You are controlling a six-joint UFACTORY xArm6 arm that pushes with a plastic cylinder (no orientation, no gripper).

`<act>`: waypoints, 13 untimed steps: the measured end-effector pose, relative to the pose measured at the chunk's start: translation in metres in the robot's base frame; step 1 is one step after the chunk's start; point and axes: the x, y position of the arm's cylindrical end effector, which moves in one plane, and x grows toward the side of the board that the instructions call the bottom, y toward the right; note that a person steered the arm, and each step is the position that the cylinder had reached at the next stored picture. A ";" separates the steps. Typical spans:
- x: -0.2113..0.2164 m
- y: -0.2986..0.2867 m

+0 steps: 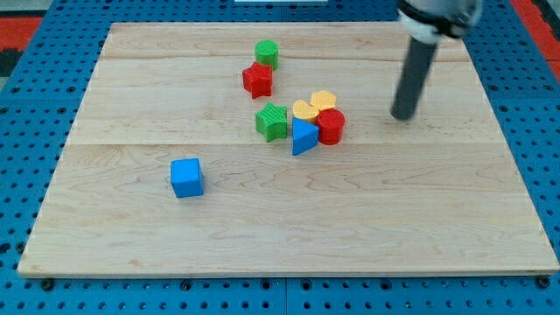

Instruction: Move your arm towards top center

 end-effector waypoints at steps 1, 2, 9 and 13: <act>0.093 -0.009; 0.121 -0.099; 0.011 -0.257; 0.024 -0.207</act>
